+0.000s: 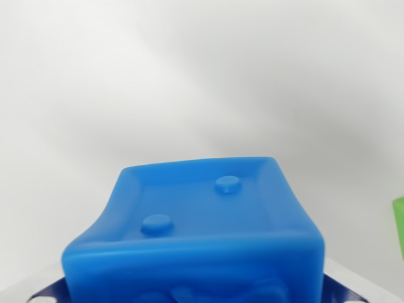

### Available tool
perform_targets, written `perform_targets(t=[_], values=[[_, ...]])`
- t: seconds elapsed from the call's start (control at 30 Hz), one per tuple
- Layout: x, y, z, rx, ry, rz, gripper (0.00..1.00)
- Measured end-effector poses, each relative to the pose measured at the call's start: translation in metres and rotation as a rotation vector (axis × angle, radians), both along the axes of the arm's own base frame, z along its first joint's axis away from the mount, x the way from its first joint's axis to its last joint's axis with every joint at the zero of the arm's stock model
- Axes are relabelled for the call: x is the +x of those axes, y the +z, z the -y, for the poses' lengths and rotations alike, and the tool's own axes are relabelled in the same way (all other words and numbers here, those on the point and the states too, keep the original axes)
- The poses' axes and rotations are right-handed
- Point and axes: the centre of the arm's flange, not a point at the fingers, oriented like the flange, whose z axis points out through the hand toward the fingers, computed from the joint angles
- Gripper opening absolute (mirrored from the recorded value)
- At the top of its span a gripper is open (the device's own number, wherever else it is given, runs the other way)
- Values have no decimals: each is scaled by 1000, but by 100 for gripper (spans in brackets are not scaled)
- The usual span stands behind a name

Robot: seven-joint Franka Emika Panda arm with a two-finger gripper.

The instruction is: Stack cube

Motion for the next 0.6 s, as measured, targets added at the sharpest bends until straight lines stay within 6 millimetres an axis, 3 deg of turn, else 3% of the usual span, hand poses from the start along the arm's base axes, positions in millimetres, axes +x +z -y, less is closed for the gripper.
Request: perform_targets(t=[0.6], values=[[5,7,17,0,-122,0,0]])
